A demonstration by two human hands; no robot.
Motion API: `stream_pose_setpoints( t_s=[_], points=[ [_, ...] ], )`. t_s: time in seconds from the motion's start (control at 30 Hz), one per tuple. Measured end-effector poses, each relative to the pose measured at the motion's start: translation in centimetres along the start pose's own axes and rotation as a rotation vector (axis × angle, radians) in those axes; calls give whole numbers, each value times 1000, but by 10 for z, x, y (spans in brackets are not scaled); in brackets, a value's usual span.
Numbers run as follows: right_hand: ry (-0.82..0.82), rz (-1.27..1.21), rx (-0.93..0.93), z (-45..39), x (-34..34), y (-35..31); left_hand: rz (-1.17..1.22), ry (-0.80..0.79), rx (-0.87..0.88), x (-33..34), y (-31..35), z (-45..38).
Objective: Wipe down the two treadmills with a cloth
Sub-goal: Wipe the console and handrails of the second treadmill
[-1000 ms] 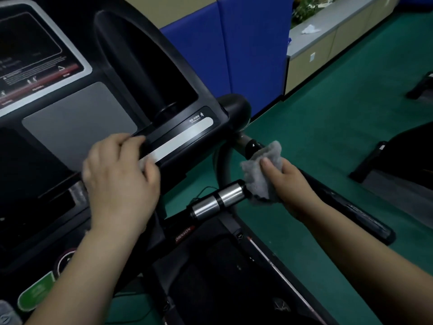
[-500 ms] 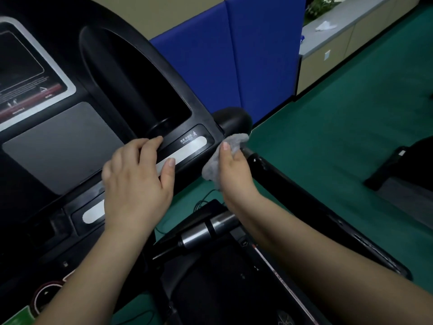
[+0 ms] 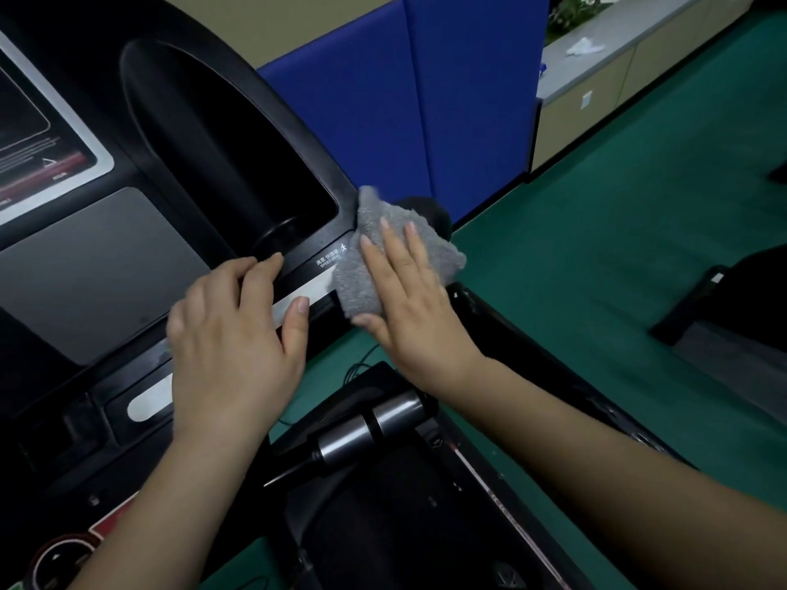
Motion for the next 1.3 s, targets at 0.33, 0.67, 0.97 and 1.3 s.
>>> stream_pose_setpoints(
  t_s=[0.33,0.67,0.97,1.3],
  points=[
    [70,-383,291,-58,-17,77,10,10,-3,0,0,0],
    [-62,-7,354,-7,-75,108,15,8,5,0,-1,-1],
    [-426,570,328,50,24,117,7,15,-5,1,0,-2],
    [-408,467,278,16,41,118,44,32,-4,0,-2,-2]
  ],
)
Point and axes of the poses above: each hand's wrist, its own z-axis away from the middle knuckle, its own x-axis out of the palm, y = z × x, the point moved 5 cm from there along -z, towards the middle knuckle, and after that the axes turned 7 degrees about z, right-handed, at the moved point
